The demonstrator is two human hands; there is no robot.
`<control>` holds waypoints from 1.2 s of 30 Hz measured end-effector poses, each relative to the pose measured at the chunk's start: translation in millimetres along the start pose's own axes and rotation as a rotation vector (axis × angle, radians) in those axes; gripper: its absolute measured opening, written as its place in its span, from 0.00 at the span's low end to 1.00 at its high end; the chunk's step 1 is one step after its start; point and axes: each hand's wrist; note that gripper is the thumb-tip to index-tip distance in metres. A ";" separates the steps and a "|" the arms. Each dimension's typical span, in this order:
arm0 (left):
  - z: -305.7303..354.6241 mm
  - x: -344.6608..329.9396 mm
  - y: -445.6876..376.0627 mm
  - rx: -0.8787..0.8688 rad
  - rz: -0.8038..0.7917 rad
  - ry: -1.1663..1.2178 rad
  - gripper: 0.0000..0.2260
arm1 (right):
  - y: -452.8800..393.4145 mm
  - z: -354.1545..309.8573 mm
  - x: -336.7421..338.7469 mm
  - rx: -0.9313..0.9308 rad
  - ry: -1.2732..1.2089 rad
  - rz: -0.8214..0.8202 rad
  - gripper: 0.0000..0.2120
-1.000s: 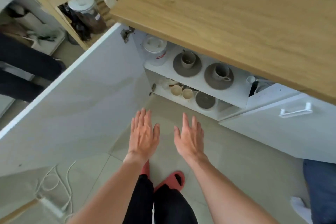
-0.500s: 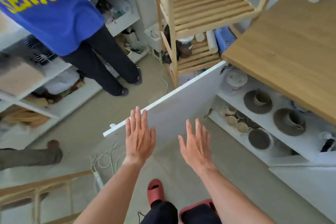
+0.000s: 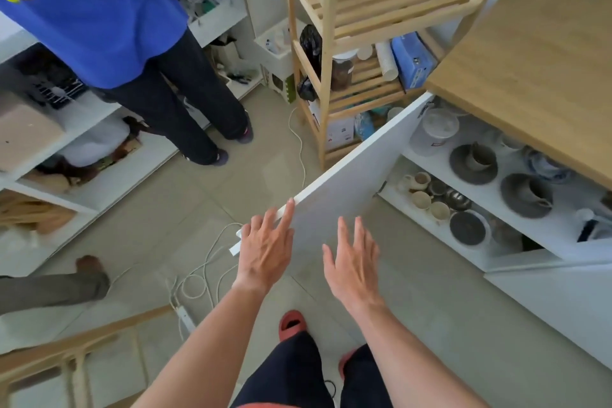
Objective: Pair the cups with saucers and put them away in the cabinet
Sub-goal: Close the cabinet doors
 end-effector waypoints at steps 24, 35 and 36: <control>298.8 -81.4 26.0 -0.882 -0.152 0.290 0.19 | 105.7 304.2 73.3 -0.602 -0.139 0.123 0.30; 485.3 -97.8 -25.4 -0.622 -0.316 -0.058 0.26 | 113.7 425.7 105.3 -0.649 -0.097 0.193 0.36; 494.4 -97.3 -30.2 -0.612 -0.345 -0.088 0.28 | 111.2 431.8 106.6 -0.644 -0.109 0.193 0.35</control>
Point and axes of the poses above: each hand's wrist, its own y-axis away from the middle knuckle, its own x-axis out of the back of the hand, z = x × y, and after that the axes turned 8 degrees about y, right-handed
